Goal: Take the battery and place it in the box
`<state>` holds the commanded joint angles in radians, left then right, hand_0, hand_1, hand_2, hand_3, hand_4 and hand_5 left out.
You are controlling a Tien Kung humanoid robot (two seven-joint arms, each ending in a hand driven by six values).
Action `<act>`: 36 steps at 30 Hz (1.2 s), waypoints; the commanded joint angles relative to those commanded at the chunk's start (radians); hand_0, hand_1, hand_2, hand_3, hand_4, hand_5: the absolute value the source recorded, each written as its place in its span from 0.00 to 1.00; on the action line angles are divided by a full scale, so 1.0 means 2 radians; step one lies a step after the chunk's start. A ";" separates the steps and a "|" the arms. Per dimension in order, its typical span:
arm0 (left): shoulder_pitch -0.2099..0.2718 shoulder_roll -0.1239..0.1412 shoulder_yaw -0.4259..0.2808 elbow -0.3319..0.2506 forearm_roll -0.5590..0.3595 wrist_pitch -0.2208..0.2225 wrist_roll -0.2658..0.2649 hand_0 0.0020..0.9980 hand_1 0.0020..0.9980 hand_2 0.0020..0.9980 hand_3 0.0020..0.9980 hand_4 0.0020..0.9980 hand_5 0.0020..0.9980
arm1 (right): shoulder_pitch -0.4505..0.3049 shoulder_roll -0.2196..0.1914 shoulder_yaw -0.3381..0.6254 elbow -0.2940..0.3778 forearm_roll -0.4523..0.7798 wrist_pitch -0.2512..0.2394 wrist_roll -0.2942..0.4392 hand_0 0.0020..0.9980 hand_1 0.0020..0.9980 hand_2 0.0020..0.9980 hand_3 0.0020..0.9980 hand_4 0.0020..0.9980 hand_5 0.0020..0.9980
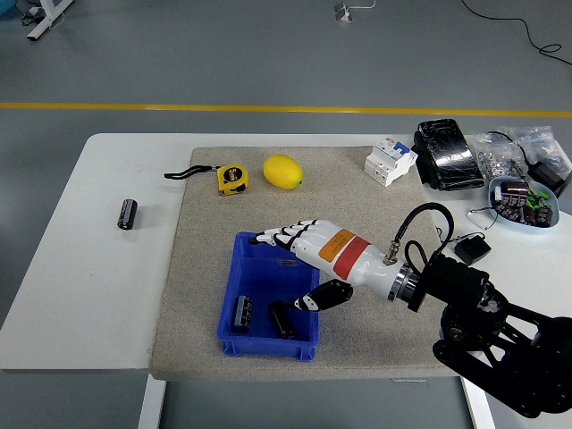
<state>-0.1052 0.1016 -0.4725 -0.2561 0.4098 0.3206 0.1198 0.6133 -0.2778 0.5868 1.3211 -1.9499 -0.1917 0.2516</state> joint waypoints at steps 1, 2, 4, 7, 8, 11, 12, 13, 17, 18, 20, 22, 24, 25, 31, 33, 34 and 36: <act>0.000 0.000 0.001 0.000 -0.002 0.000 -0.001 0.72 0.63 0.67 0.73 0.69 0.82 | -0.006 0.001 0.013 -0.005 -0.002 0.000 -0.001 0.70 0.76 0.90 0.90 0.92 0.19; 0.000 -0.001 0.001 0.000 -0.004 0.001 -0.001 0.72 0.63 0.67 0.73 0.69 0.82 | -0.012 0.002 0.025 -0.010 -0.004 0.000 -0.003 0.70 0.76 0.90 0.90 0.92 0.19; 0.000 -0.001 0.002 0.000 -0.005 0.001 -0.002 0.72 0.63 0.67 0.73 0.69 0.82 | -0.020 0.001 0.048 -0.017 -0.003 -0.001 -0.005 0.70 0.76 0.90 0.90 0.92 0.19; -0.001 -0.001 0.002 0.000 -0.005 0.001 -0.002 0.72 0.63 0.67 0.73 0.69 0.82 | -0.031 -0.006 0.087 -0.022 0.008 -0.001 -0.007 0.70 0.75 0.89 0.89 0.94 0.22; -0.001 -0.001 0.002 0.000 -0.005 0.001 -0.001 0.72 0.63 0.67 0.73 0.69 0.82 | -0.034 -0.008 0.097 -0.022 0.015 -0.002 -0.006 0.70 0.75 0.89 0.89 0.94 0.22; -0.001 -0.002 0.001 0.000 -0.004 0.001 -0.001 0.72 0.63 0.67 0.73 0.69 0.82 | -0.045 -0.015 0.129 -0.021 0.047 -0.007 -0.002 0.70 0.75 0.89 0.89 0.94 0.22; -0.001 -0.002 0.001 0.000 -0.003 0.001 0.000 0.72 0.62 0.67 0.73 0.69 0.82 | -0.050 -0.018 0.140 -0.023 0.060 -0.009 0.000 0.70 0.74 0.88 0.88 0.95 0.22; -0.002 -0.003 0.001 0.000 -0.004 0.001 0.000 0.72 0.62 0.67 0.73 0.69 0.82 | -0.054 -0.020 0.151 -0.024 0.075 -0.010 0.002 0.70 0.74 0.88 0.88 0.95 0.22; -0.002 -0.004 0.001 0.000 -0.006 0.002 -0.001 0.72 0.62 0.67 0.73 0.69 0.82 | -0.074 -0.025 0.191 -0.035 0.140 -0.015 0.013 0.70 0.74 0.88 0.88 0.95 0.22; -0.002 -0.004 0.002 0.000 -0.006 0.002 -0.001 0.72 0.62 0.67 0.73 0.69 0.82 | -0.078 -0.025 0.198 -0.037 0.155 -0.015 0.015 0.69 0.73 0.85 0.86 0.95 0.23; -0.002 -0.004 0.001 0.000 -0.006 0.002 -0.001 0.72 0.62 0.67 0.73 0.69 0.82 | -0.087 -0.023 0.212 -0.043 0.191 -0.017 0.015 0.69 0.73 0.85 0.86 0.95 0.23; -0.002 -0.005 0.001 0.000 -0.005 0.001 -0.001 0.72 0.62 0.67 0.73 0.69 0.82 | -0.097 -0.019 0.231 -0.049 0.214 -0.017 0.014 0.69 0.73 0.85 0.86 0.95 0.23; -0.002 -0.005 0.001 0.000 -0.005 0.001 -0.001 0.72 0.63 0.67 0.73 0.69 0.82 | -0.105 -0.014 0.248 -0.054 0.224 -0.018 0.016 0.68 0.73 0.86 0.85 0.96 0.24; -0.002 -0.005 0.001 0.000 -0.005 0.001 -0.001 0.72 0.63 0.67 0.73 0.69 0.82 | -0.109 -0.011 0.256 -0.057 0.232 -0.017 0.017 0.68 0.73 0.86 0.85 0.96 0.24; -0.003 -0.005 0.000 0.000 -0.003 0.001 0.000 0.72 0.62 0.67 0.73 0.69 0.82 | -0.129 0.005 0.291 -0.068 0.290 -0.018 0.020 0.67 0.72 0.85 0.84 0.96 0.25; -0.003 -0.006 -0.001 0.000 -0.001 0.002 0.001 0.72 0.62 0.67 0.73 0.69 0.82 | -0.133 0.008 0.293 -0.070 0.295 -0.019 0.020 0.67 0.72 0.85 0.84 0.96 0.25; -0.003 -0.006 -0.003 0.000 0.001 0.002 0.001 0.72 0.62 0.67 0.73 0.69 0.82 | -0.135 0.009 0.293 -0.072 0.296 -0.019 0.020 0.67 0.72 0.85 0.84 0.96 0.25; -0.002 -0.006 -0.004 0.000 0.004 0.002 0.003 0.72 0.63 0.68 0.73 0.68 0.82 | -0.140 0.013 0.292 -0.075 0.301 -0.020 0.022 0.67 0.71 0.83 0.84 0.96 0.26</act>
<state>-0.1096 0.0892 -0.4807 -0.2560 0.4173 0.3246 0.1258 0.3331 -0.2509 1.1712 1.1706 -1.3488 -0.2317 0.2953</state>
